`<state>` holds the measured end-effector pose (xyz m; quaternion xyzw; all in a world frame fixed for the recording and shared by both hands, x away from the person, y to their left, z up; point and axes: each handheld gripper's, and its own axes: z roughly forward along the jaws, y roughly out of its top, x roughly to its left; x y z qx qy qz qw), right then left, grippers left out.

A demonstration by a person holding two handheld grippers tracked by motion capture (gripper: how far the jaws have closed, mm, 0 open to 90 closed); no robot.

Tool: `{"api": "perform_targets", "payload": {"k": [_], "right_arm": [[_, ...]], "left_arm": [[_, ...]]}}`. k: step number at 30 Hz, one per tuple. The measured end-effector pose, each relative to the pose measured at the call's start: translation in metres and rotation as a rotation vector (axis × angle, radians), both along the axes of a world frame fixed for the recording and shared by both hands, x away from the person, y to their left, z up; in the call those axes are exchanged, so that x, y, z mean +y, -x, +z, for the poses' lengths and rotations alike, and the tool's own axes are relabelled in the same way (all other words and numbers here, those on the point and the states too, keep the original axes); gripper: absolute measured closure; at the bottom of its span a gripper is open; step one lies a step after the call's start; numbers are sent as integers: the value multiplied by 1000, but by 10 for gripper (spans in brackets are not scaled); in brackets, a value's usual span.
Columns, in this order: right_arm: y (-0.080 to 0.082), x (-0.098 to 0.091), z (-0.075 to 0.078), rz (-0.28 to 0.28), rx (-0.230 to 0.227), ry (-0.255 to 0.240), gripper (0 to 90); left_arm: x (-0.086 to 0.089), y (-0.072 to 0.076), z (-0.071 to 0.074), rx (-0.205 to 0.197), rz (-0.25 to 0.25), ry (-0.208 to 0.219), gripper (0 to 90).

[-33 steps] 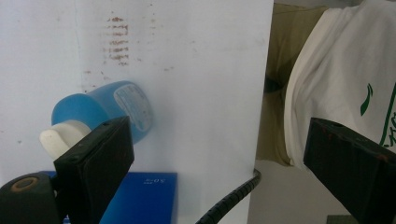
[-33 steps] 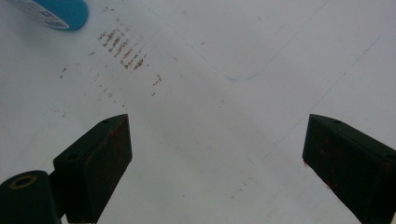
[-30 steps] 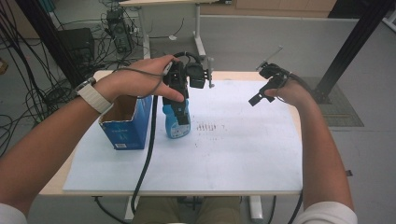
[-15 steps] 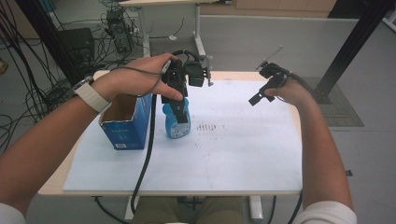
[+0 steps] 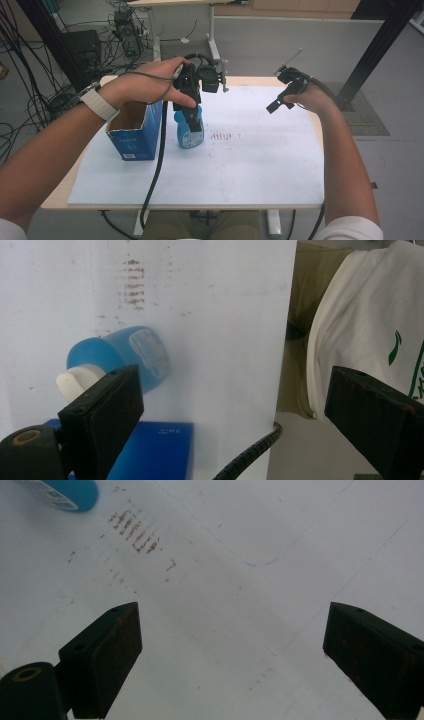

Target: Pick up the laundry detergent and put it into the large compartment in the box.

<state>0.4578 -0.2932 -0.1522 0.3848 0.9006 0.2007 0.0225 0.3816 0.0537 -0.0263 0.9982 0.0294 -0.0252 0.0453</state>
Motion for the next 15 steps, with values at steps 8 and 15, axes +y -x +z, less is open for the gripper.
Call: {"api": "perform_targets", "payload": {"k": [8,15], "right_arm": [[1,0,0,0,1,-2,91],[2,-1,1,-9,-6,2,91]], "left_arm": [[1,0,1,-6,13,-2,91],[1,0,1,-17,47,-8,91]]}}
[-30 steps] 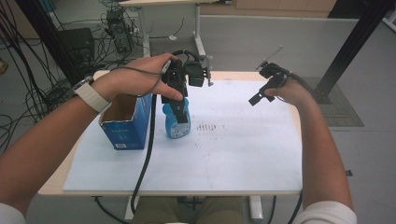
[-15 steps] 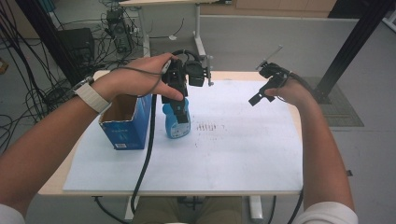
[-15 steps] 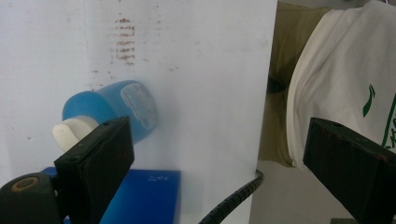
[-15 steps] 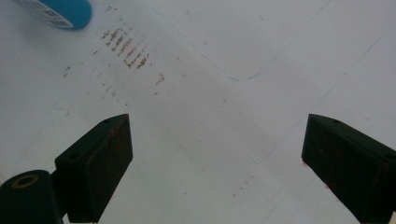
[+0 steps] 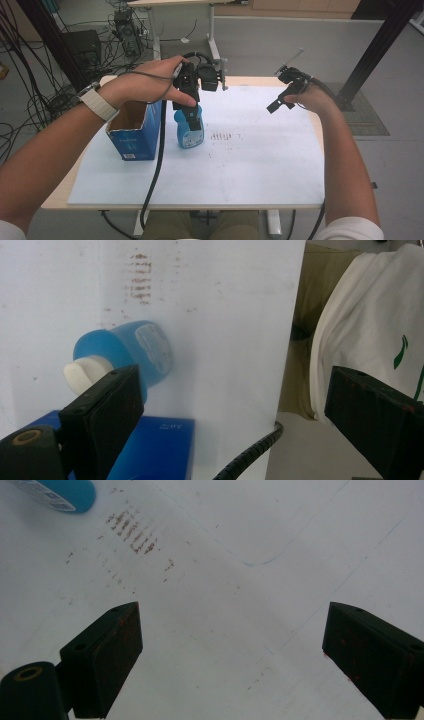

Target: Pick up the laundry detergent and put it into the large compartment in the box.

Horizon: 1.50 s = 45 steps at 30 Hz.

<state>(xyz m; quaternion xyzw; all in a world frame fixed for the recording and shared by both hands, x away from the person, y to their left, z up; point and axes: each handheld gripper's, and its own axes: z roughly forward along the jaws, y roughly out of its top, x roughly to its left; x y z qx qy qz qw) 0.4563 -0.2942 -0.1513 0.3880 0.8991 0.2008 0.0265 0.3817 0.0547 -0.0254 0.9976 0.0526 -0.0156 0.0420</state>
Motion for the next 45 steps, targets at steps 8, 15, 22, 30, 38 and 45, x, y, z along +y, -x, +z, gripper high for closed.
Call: {"api": "perform_targets", "payload": {"k": [8,15,22,30,38,45], "right_arm": [[-1,-1,-1,-5,5,-10,81],[0,-1,-1,-12,4,-10,80],[0,-1,0,-27,8,-3,80],[-1,0,0,-26,13,2,80],[-1,1,0,-29,6,4,67],[-1,0,1,-27,5,8,56]], "left_arm": [[0,-2,3,-12,37,-3,91],[1,-8,5,-21,96,-15,91],[4,-12,6,-32,142,-12,91],[4,-22,3,-31,208,-26,88],[4,-30,-2,-41,259,-36,88],[5,-36,-6,-46,292,-34,88]]}}
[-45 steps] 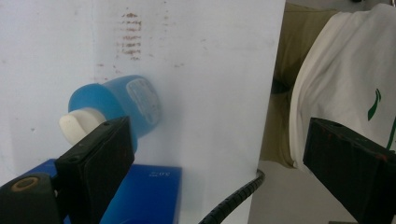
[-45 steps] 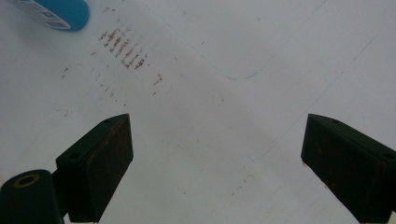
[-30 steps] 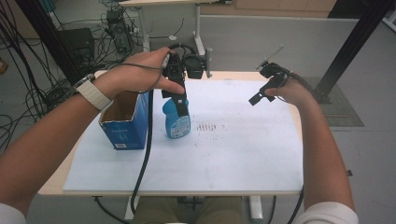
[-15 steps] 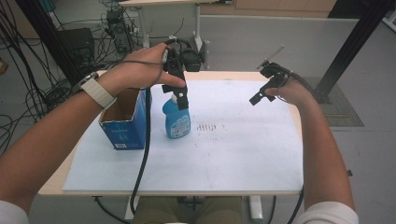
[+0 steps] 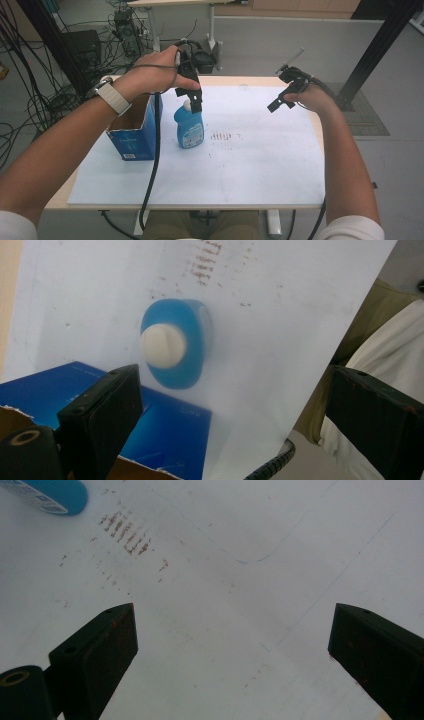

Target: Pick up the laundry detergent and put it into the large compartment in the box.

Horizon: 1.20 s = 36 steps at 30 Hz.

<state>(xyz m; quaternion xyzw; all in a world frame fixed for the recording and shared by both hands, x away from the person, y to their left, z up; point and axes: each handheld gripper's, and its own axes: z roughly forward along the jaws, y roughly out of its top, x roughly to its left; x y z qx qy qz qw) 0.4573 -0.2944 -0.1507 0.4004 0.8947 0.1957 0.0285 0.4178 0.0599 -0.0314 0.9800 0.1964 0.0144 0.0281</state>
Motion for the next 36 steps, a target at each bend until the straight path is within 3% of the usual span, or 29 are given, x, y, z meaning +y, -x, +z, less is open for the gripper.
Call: {"api": "perform_targets", "payload": {"k": [36], "right_arm": [[0,0,-1,8,-15,-9,53]], "left_arm": [[-2,-30,-26,2,32,-31,88]]}}
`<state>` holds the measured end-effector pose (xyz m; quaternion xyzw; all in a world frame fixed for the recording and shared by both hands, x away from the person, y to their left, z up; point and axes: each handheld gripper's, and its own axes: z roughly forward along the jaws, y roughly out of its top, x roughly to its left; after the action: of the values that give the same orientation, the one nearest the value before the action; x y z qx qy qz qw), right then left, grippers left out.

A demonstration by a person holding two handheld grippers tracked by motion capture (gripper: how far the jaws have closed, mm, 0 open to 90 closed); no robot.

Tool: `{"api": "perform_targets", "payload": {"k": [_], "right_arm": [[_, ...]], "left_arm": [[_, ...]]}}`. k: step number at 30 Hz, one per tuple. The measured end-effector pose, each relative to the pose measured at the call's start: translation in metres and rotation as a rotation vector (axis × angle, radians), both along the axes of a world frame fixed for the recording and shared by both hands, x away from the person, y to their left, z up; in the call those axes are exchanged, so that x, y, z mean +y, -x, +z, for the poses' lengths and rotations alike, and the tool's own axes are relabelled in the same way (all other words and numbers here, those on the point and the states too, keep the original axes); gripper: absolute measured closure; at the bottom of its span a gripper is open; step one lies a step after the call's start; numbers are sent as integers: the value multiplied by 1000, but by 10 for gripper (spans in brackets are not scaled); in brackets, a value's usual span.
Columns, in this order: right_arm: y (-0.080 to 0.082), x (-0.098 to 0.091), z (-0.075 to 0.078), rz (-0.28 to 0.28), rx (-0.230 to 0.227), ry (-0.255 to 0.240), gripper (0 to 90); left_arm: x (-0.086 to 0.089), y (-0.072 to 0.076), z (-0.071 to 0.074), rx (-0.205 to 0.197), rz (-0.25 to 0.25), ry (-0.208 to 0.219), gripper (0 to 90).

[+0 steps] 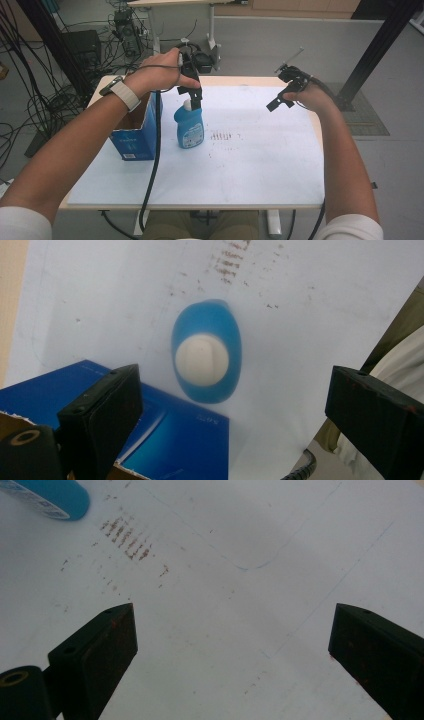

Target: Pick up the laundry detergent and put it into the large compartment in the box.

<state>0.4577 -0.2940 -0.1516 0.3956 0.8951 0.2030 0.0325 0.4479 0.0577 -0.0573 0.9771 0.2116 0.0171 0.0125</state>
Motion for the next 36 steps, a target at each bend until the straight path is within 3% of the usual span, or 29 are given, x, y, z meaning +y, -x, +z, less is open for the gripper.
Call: {"api": "perform_targets", "payload": {"k": [36], "right_arm": [[-3,1,-2,5,6,-6,58]], "left_arm": [[-5,-11,-37,-4,12,-27,88]]}}
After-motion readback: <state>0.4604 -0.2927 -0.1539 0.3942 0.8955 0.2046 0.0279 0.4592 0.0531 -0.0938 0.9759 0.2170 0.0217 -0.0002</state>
